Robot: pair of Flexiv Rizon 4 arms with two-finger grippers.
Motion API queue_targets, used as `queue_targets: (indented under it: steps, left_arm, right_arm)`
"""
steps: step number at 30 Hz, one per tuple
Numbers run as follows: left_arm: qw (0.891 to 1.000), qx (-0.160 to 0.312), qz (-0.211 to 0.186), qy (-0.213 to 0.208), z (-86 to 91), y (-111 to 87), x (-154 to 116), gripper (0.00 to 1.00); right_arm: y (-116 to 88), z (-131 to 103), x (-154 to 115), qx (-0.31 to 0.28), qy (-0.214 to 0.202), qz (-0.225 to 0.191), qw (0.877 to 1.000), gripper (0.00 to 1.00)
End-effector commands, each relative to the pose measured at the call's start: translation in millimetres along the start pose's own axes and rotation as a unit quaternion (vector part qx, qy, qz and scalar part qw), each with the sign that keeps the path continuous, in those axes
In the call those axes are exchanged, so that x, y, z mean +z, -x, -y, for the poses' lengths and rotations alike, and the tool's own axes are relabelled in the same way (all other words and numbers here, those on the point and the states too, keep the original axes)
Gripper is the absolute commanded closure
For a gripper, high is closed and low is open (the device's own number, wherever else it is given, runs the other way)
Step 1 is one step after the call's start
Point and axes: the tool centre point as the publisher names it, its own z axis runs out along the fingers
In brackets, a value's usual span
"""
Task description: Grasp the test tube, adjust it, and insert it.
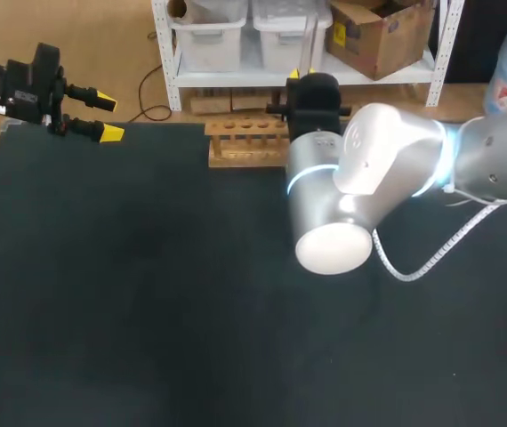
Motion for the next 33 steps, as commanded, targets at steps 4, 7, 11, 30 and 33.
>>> queue_targets:
  steps: [4, 7, 11, 30, 33]
  left_arm:
    - [1.0, 0.001, 0.0, -0.001, -0.8, -0.5, 0.4, 0.0]
    - [1.0, 0.001, 0.0, -0.001, -0.8, -0.5, 0.4, 0.0]
    - [1.0, 0.001, 0.0, -0.001, -0.8, -0.5, 0.4, 0.0]
    - [1.0, 0.001, 0.0, -0.001, -0.8, -0.5, 0.4, 0.0]
    - [1.0, 0.001, 0.0, -0.001, -0.8, -0.5, 0.4, 0.0]
  right_arm:
    - [-7.4, 1.3, 3.9, 0.004, 0.072, 0.0, 0.997, 1.0]
    - [-11.5, 1.6, 4.4, 0.007, 0.071, -0.002, 0.997, 1.0]
    - [-19.2, 2.1, 4.2, 0.011, 0.069, -0.007, 0.998, 1.0]
    - [-52.9, 1.8, 3.5, 0.027, 0.063, -0.026, 0.997, 1.0]
    - [-55.3, 2.4, 3.1, 0.026, 0.064, -0.024, 0.997, 1.0]
